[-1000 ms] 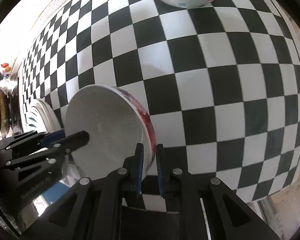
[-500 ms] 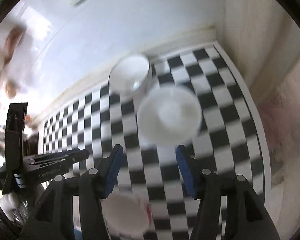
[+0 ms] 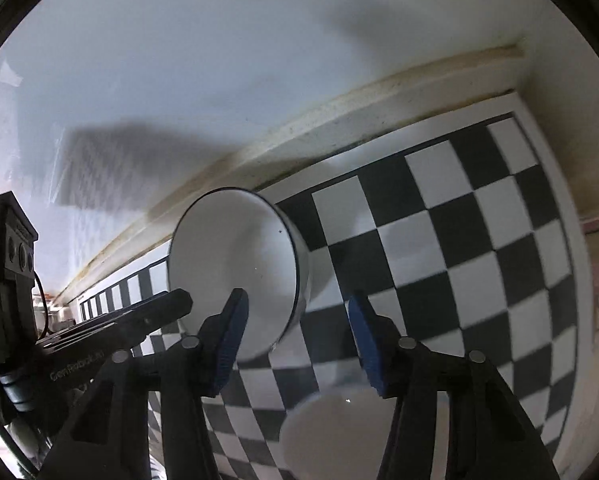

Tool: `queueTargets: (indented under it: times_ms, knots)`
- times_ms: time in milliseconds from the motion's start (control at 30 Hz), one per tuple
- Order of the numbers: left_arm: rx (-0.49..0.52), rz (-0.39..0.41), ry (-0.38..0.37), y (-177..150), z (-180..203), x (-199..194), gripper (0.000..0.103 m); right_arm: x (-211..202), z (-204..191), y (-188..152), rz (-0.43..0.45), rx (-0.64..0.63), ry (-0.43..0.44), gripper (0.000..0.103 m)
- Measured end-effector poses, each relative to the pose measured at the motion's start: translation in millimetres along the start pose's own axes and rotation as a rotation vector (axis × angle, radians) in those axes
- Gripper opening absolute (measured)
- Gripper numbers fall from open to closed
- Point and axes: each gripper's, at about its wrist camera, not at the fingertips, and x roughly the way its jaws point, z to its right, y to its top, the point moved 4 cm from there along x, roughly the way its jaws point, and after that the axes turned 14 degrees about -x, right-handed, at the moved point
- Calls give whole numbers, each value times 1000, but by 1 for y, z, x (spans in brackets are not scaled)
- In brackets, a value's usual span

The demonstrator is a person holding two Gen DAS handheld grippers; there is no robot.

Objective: Organize plates and bowls
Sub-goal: 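Carry the plain white bowl with both tools toward the black-rimmed bowl, then lower the plain bowl into the black-rimmed bowl and grip both rims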

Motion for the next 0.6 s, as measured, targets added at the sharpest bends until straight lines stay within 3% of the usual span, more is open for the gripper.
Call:
queueTargets:
  times_ms: [233, 600]
  knots:
    - [64, 13, 21, 9, 8, 24, 22, 33, 5, 15, -70, 7, 11, 14]
    - [85, 59, 17, -14, 10, -4, 21, 17, -13, -6, -35, -17, -3, 11]
